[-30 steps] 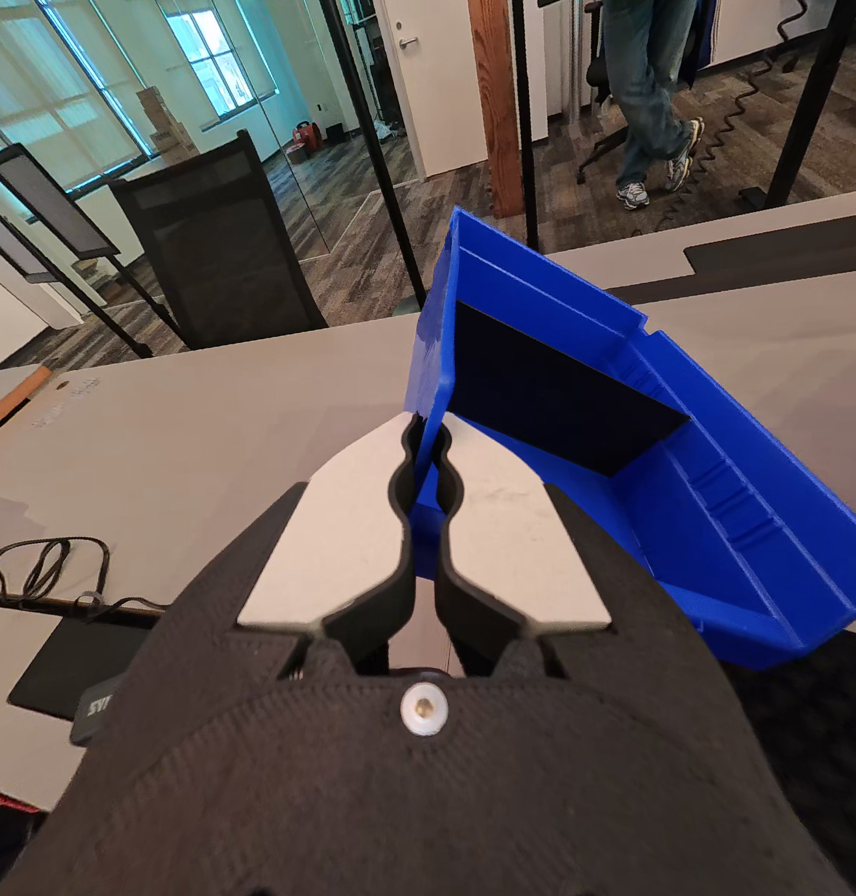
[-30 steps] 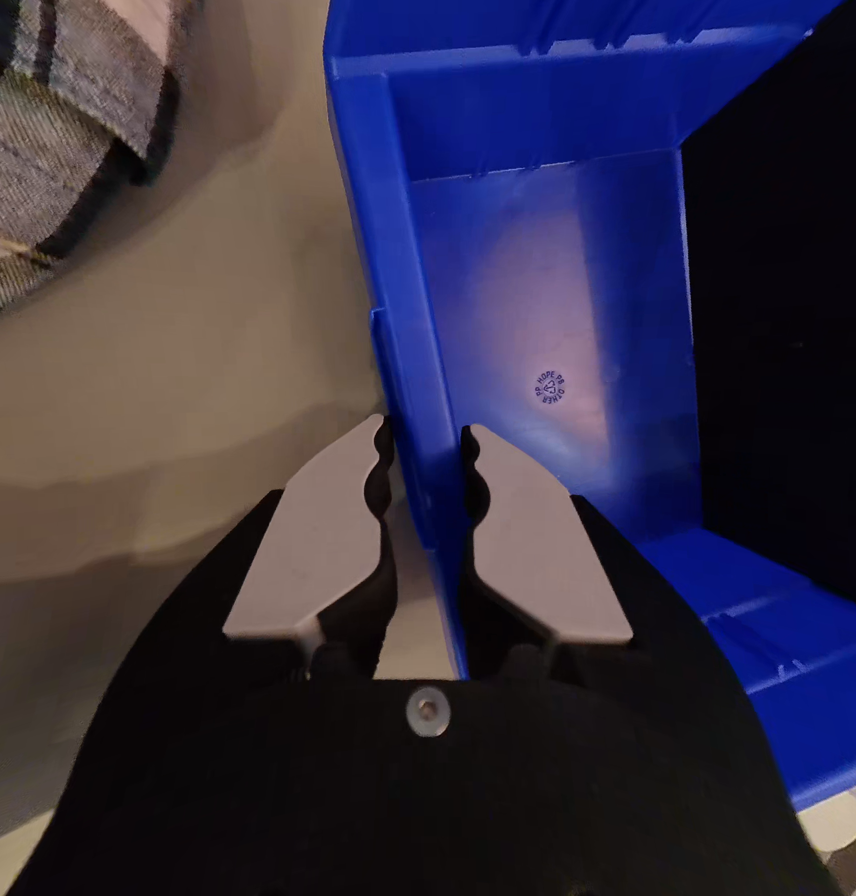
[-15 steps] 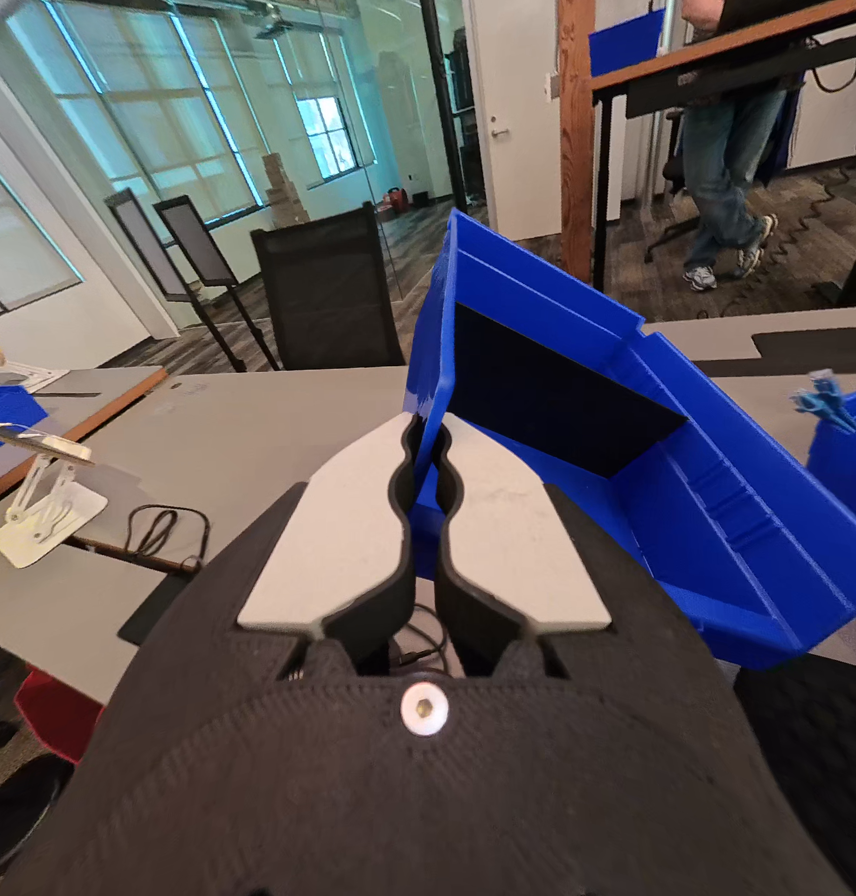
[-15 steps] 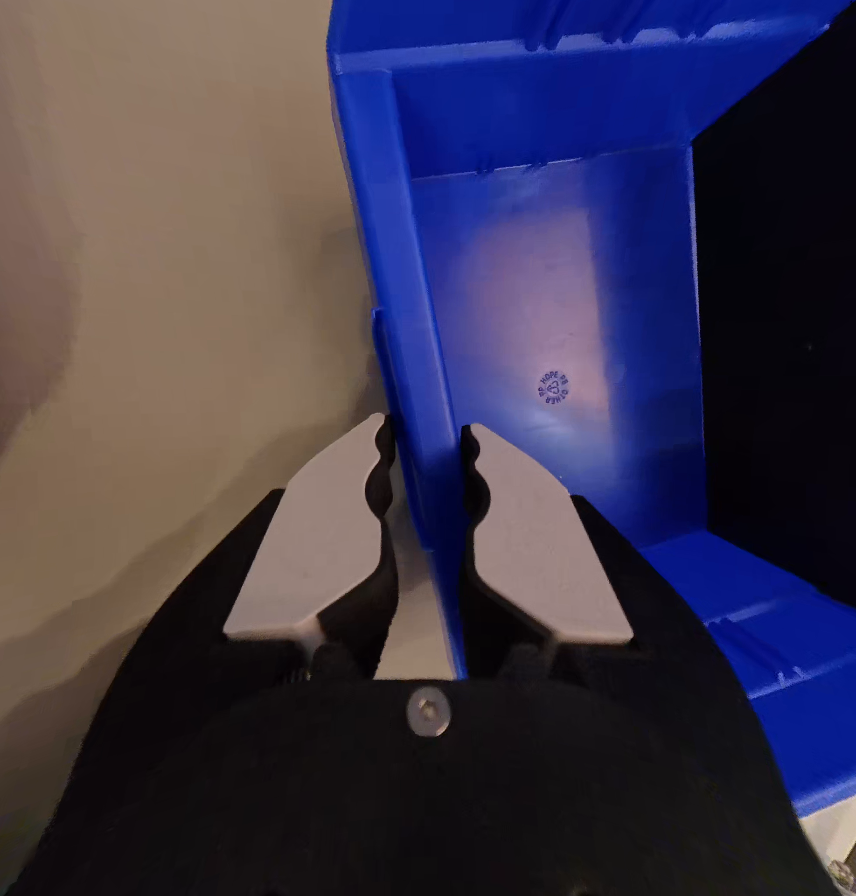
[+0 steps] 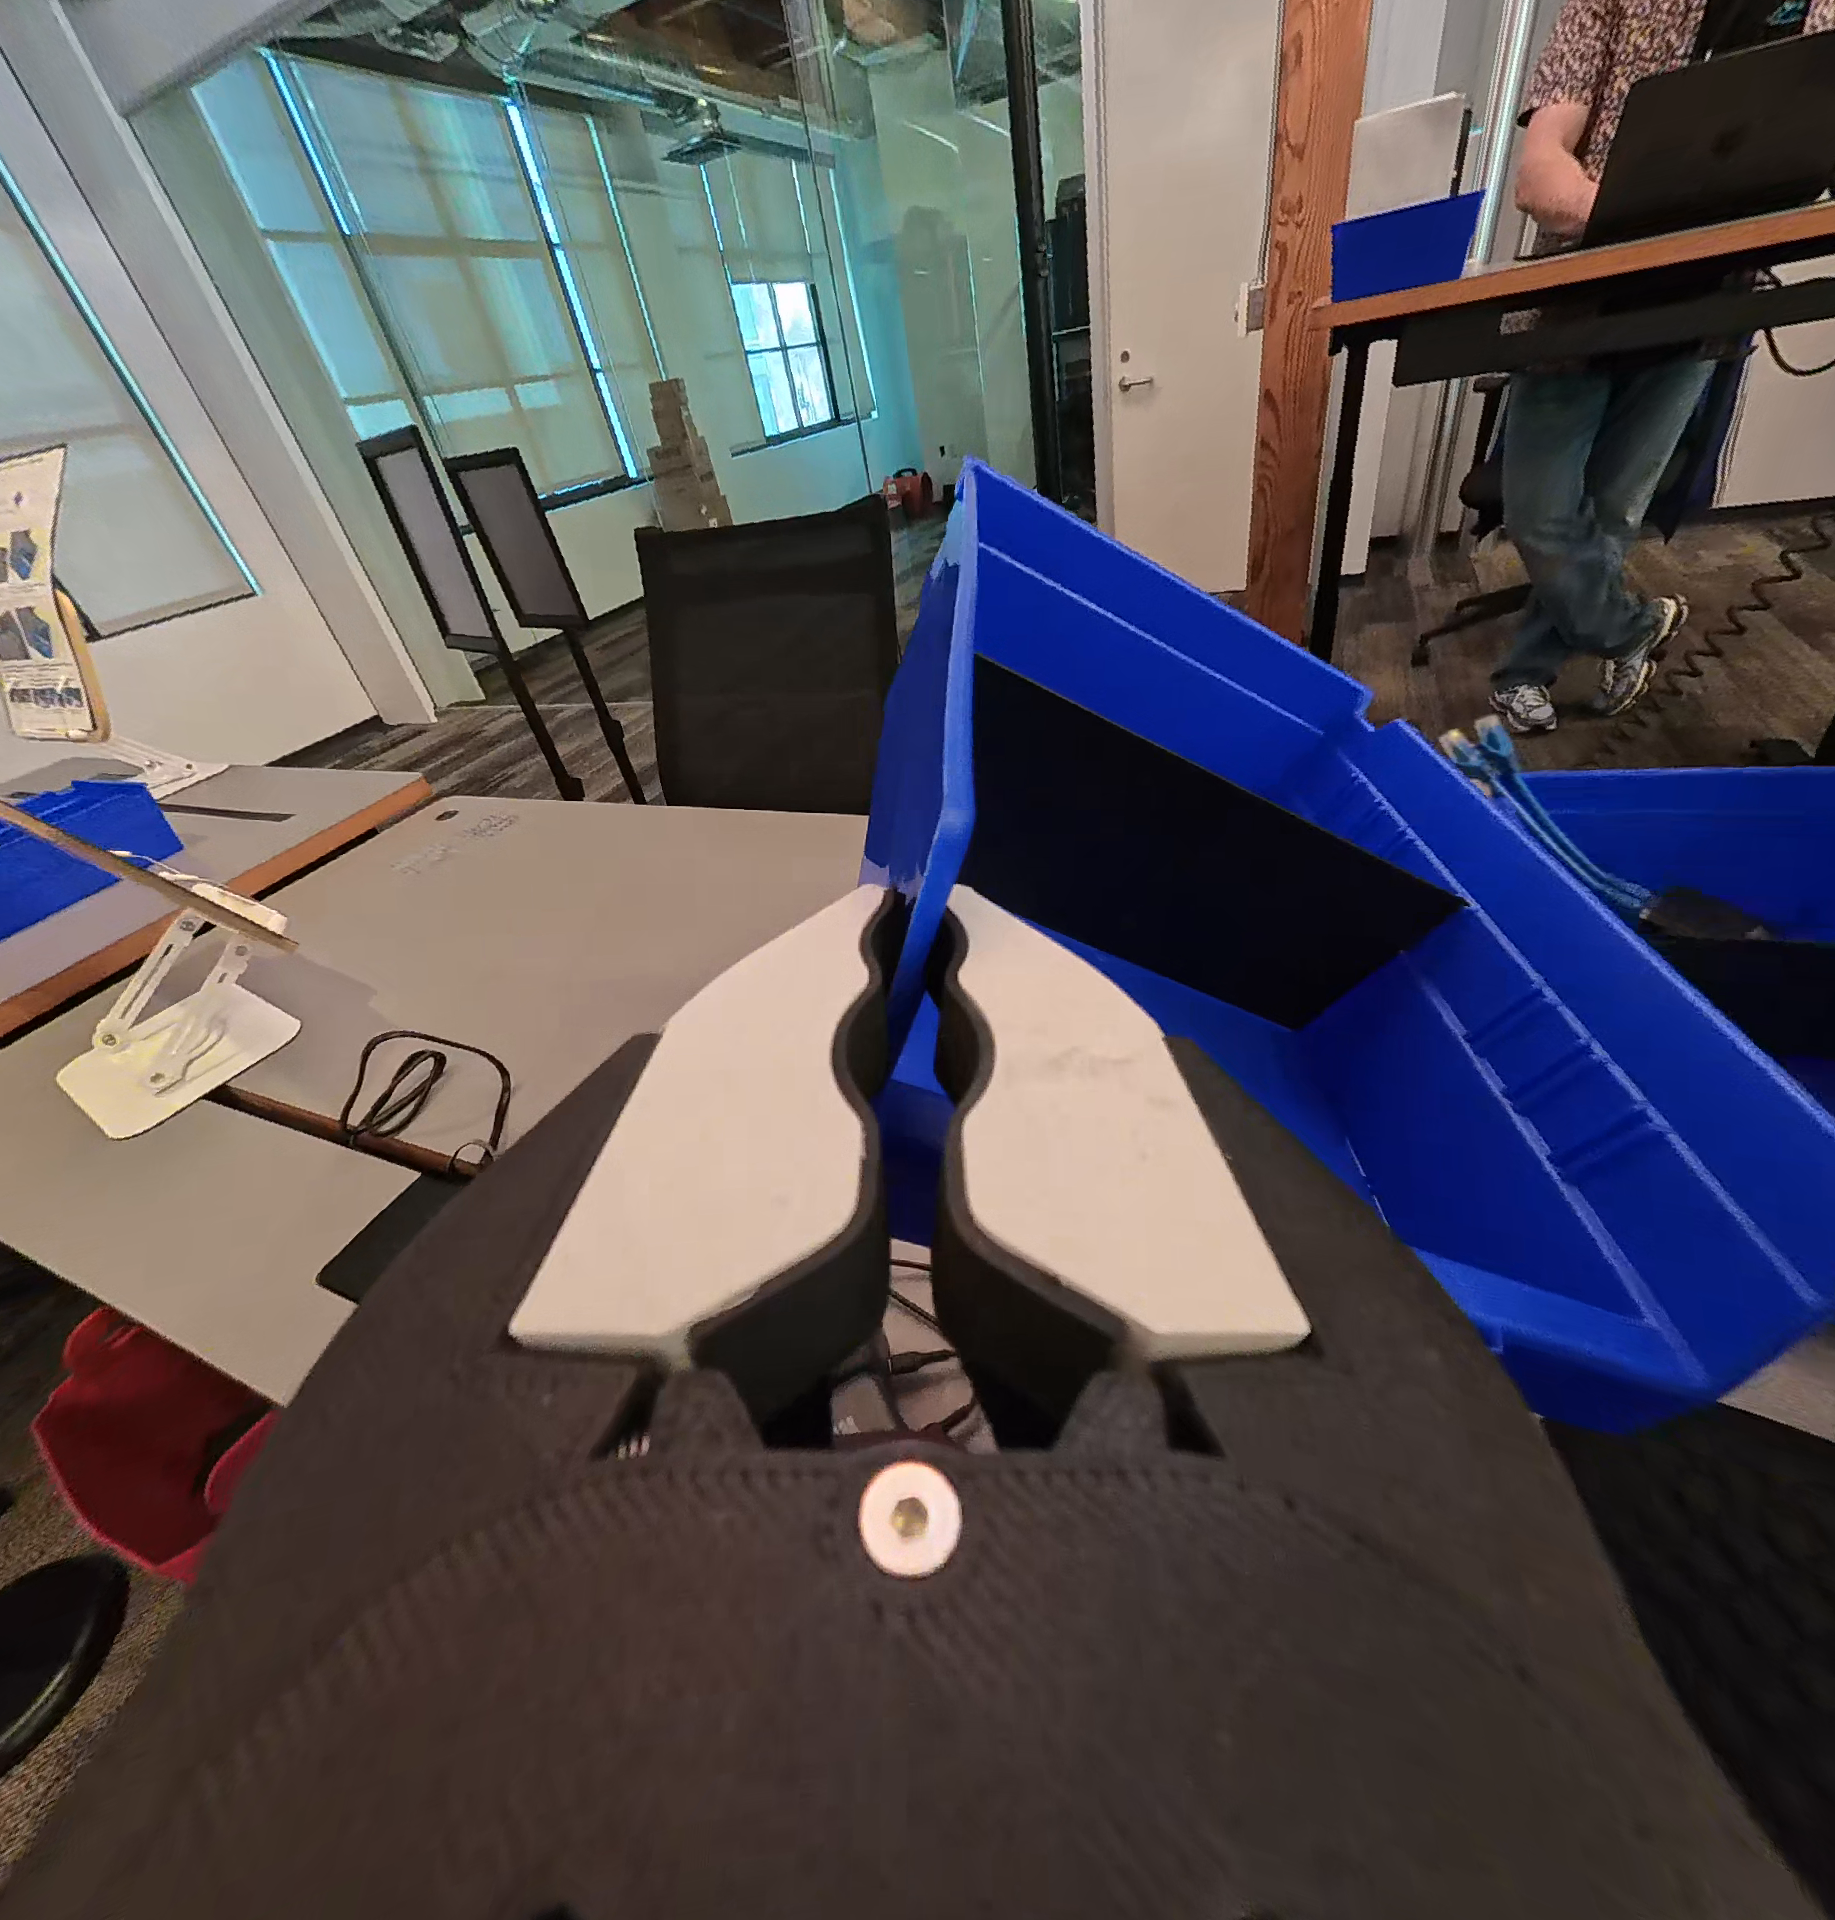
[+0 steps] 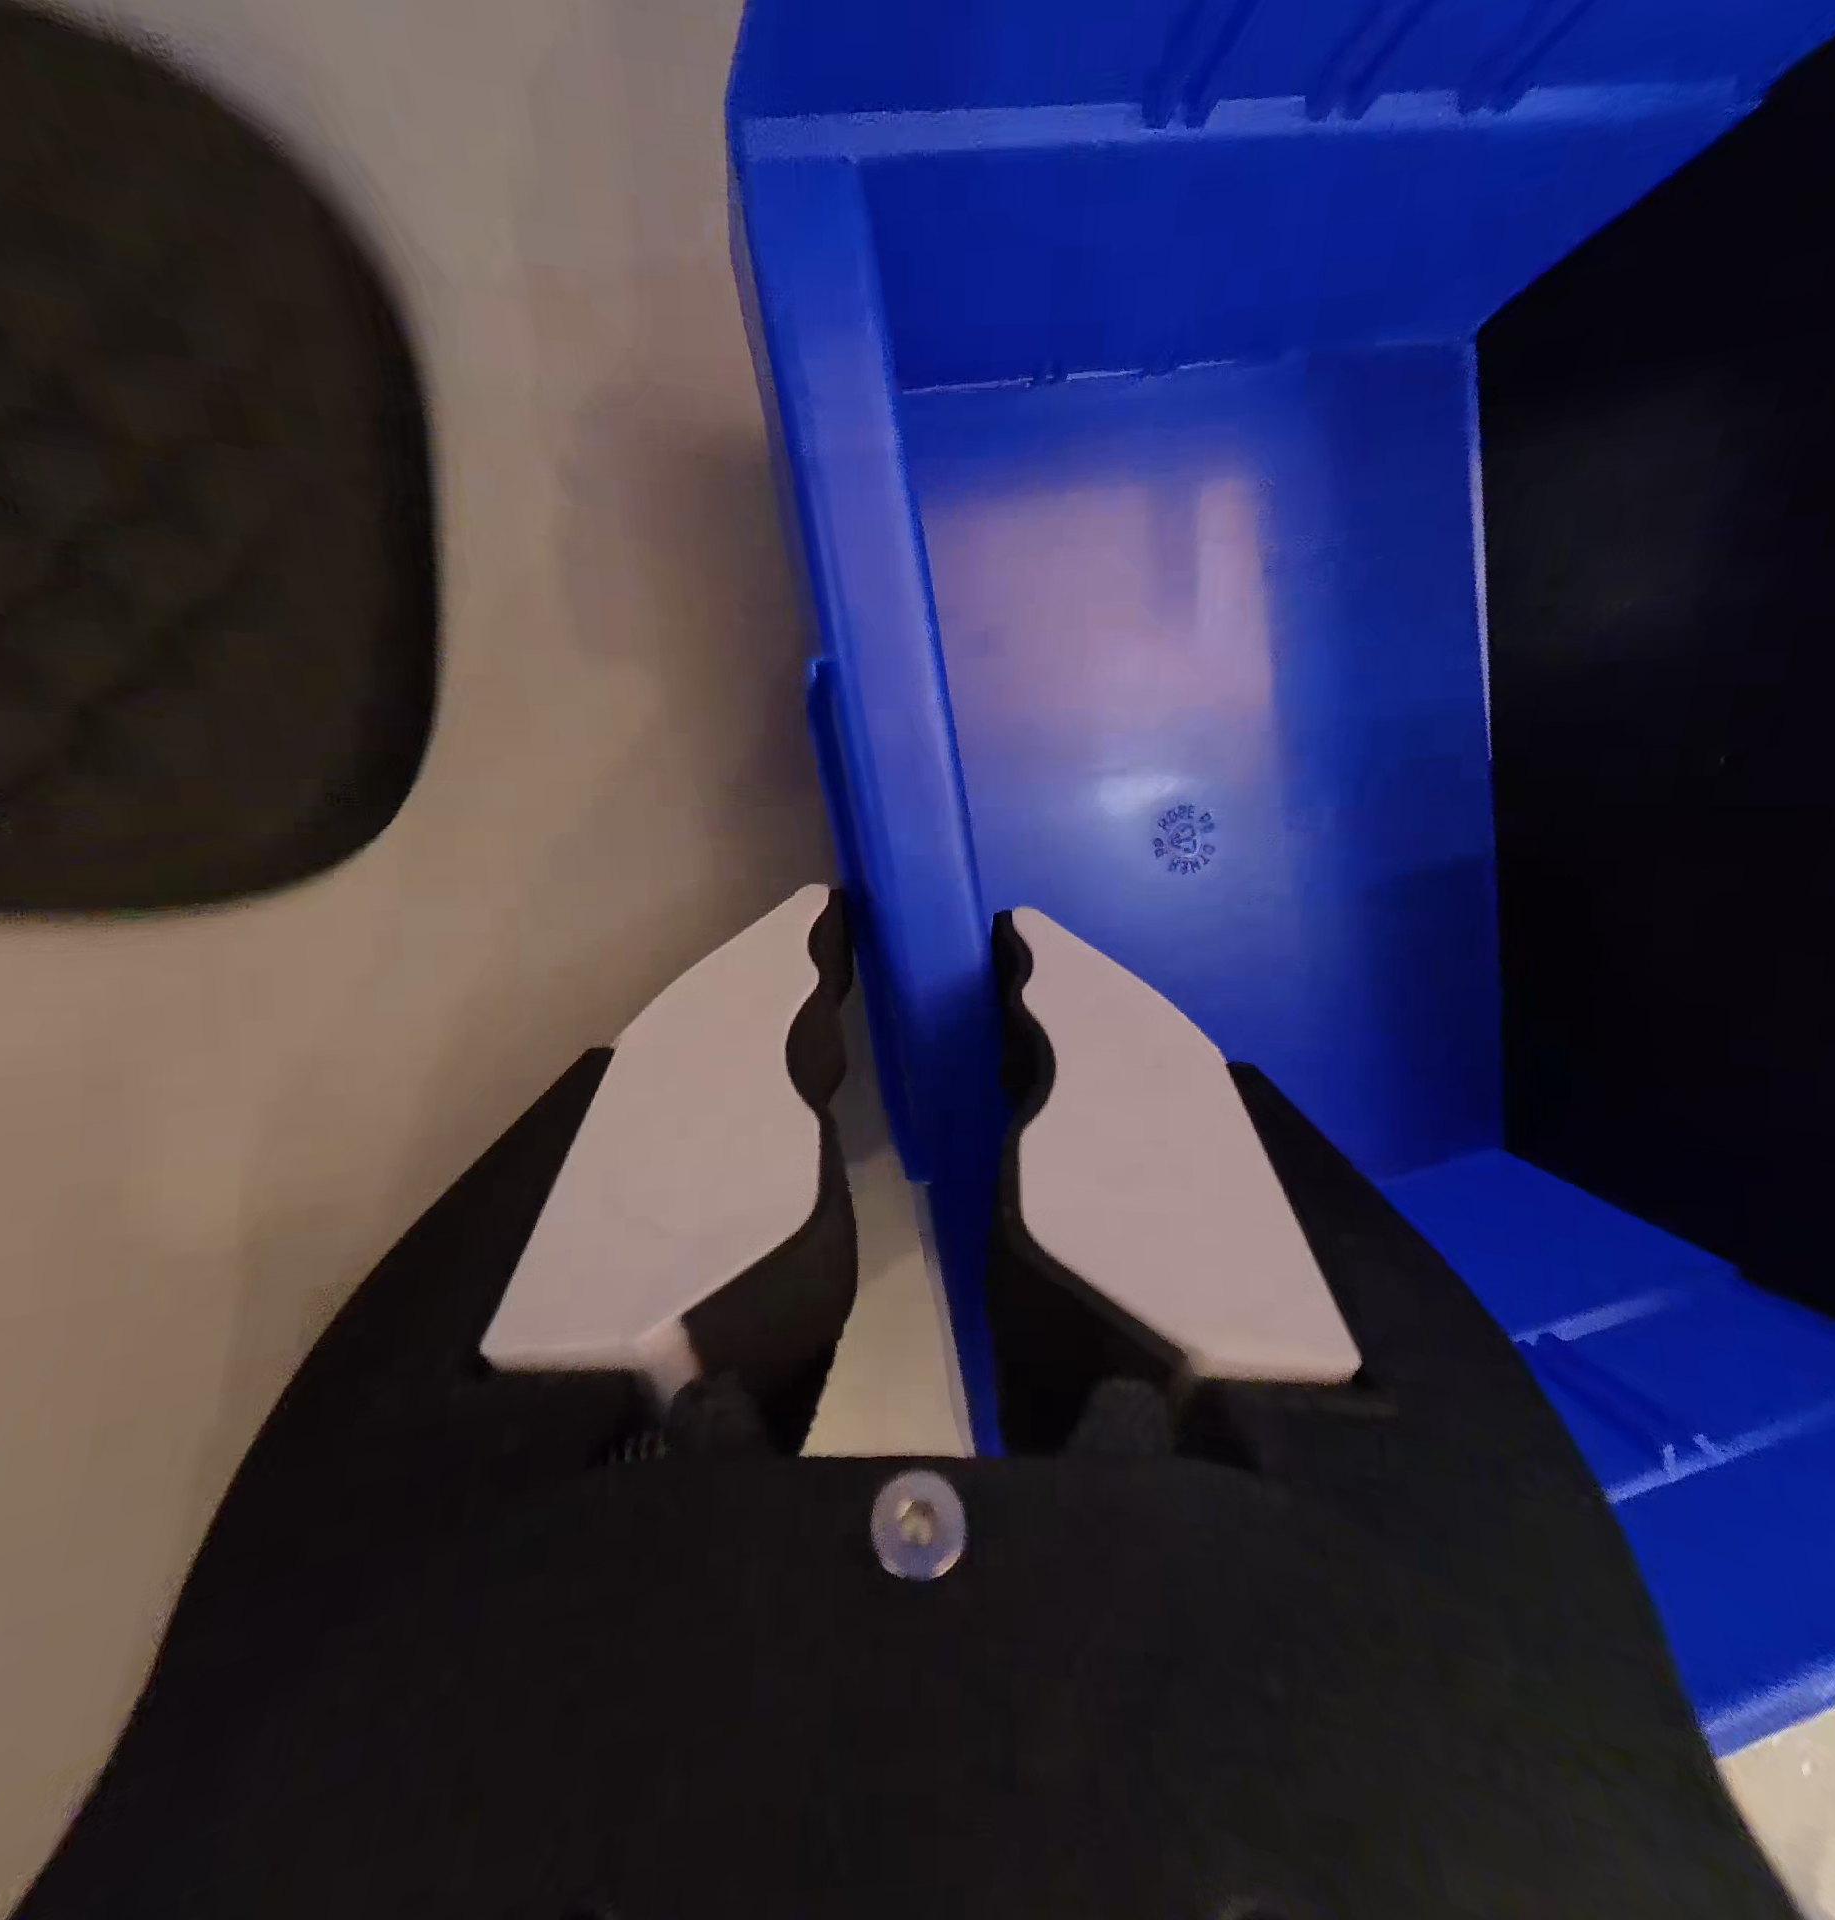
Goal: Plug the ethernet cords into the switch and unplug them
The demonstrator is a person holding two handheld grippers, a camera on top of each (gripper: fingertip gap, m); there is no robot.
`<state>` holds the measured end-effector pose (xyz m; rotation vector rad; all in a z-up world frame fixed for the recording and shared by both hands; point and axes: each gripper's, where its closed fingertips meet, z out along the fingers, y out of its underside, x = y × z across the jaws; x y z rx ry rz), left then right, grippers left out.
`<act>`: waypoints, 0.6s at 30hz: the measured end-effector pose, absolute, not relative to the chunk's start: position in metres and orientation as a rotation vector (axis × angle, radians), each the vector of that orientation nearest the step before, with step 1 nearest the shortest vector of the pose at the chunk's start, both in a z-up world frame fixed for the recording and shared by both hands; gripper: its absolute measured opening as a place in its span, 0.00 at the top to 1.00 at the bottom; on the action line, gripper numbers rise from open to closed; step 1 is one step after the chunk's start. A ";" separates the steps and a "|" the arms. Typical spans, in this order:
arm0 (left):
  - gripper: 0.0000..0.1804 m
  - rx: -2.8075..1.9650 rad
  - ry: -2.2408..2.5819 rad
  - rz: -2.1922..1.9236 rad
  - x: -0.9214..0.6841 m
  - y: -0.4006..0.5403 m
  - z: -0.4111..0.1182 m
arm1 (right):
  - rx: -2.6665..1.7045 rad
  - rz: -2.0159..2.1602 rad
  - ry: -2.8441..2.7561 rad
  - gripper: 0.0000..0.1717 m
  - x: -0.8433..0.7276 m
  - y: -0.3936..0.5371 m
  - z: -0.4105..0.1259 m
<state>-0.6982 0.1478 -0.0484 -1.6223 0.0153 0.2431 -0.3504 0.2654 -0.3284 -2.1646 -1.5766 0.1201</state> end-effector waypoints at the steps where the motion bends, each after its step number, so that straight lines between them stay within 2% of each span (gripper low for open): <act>1: 0.98 -1.621 0.013 0.233 -0.697 0.147 -0.048 | -2.175 0.109 -1.533 0.84 -0.358 0.279 -0.328; 3: 0.98 -1.613 0.015 0.208 -0.693 0.145 -0.047 | -2.185 0.097 -1.476 0.84 -0.372 0.302 -0.328; 4: 0.98 -1.608 0.016 0.192 -0.690 0.144 -0.046 | -2.144 0.096 -1.490 0.78 -0.378 0.306 -0.325; 5: 0.98 -1.600 0.017 0.171 -0.686 0.143 -0.045 | -2.085 0.090 -1.466 0.63 -0.383 0.310 -0.316; 6: 0.98 -1.592 0.022 0.148 -0.682 0.141 -0.043 | -2.037 0.116 -1.450 0.54 -0.385 0.306 -0.305; 10: 0.98 -1.550 0.112 0.020 -0.651 0.138 -0.035 | -1.956 0.365 -1.432 0.54 -0.354 0.257 -0.268; 15: 0.98 -1.502 0.306 -0.245 -0.577 0.142 -0.034 | -1.906 0.686 -1.348 0.64 -0.253 0.189 -0.236; 18: 0.98 -1.509 0.415 -0.459 -0.513 0.153 -0.046 | -1.901 0.765 -1.248 0.65 -0.184 0.156 -0.225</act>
